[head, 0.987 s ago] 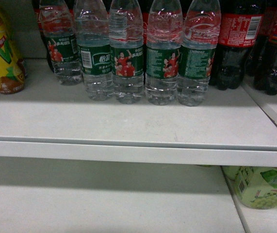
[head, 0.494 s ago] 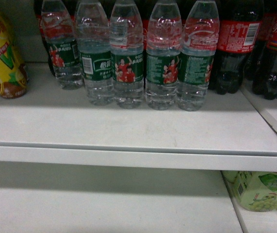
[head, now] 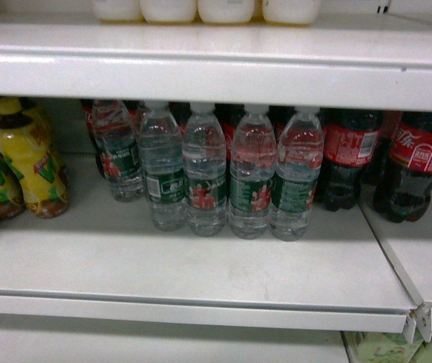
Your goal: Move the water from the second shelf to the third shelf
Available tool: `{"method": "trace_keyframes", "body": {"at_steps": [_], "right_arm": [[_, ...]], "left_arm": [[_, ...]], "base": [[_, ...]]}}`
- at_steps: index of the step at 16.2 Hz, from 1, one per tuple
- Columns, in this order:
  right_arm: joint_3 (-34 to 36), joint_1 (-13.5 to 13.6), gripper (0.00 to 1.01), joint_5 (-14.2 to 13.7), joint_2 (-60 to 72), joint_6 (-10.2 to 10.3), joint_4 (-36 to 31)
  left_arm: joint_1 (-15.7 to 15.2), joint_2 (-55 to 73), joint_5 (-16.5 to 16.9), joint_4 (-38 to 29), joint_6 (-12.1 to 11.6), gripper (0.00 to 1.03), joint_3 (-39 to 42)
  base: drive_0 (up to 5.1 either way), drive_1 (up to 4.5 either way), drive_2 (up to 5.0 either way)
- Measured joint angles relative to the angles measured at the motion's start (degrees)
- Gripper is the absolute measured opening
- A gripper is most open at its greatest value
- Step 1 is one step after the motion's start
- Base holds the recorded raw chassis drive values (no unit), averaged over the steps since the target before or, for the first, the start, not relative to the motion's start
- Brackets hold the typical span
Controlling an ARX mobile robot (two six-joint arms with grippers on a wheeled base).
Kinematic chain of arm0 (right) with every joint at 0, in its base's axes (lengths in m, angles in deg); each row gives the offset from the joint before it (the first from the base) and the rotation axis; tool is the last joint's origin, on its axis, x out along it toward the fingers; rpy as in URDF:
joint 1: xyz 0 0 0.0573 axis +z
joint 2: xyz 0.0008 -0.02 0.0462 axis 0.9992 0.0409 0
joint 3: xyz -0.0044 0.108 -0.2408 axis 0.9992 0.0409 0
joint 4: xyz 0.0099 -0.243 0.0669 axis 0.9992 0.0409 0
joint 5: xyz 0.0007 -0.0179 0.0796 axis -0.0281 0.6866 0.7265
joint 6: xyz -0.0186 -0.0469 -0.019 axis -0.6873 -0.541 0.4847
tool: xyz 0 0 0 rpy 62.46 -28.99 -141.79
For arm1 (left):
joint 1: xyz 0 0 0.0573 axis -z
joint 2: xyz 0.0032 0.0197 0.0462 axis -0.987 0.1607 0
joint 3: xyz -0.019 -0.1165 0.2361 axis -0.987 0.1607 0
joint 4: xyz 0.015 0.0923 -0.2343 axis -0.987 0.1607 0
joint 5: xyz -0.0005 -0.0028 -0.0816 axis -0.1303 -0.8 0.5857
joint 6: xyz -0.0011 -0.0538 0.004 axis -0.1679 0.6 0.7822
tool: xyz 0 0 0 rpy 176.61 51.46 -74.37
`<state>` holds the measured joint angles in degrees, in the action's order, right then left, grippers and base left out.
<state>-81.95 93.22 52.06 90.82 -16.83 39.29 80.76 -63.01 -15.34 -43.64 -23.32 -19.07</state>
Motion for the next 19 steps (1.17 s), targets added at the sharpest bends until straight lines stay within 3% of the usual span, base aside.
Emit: {"method": "trace_keyframes", "body": {"at_steps": [10, 19], "right_arm": [[-0.24, 0.0, 0.43, -0.02, 0.0, 0.22, -0.04], [-0.24, -0.04, 0.43, -0.28, 0.02, 0.22, -0.02]], "left_arm": [[0.0, 0.0, 0.11, -0.02, -0.02, 0.98, -0.02], [0.0, 0.0, 0.11, -0.02, -0.02, 0.98, -0.02]], "base": [[0.0, 0.0, 0.0], [-4.1, 2.17, 2.2]]}}
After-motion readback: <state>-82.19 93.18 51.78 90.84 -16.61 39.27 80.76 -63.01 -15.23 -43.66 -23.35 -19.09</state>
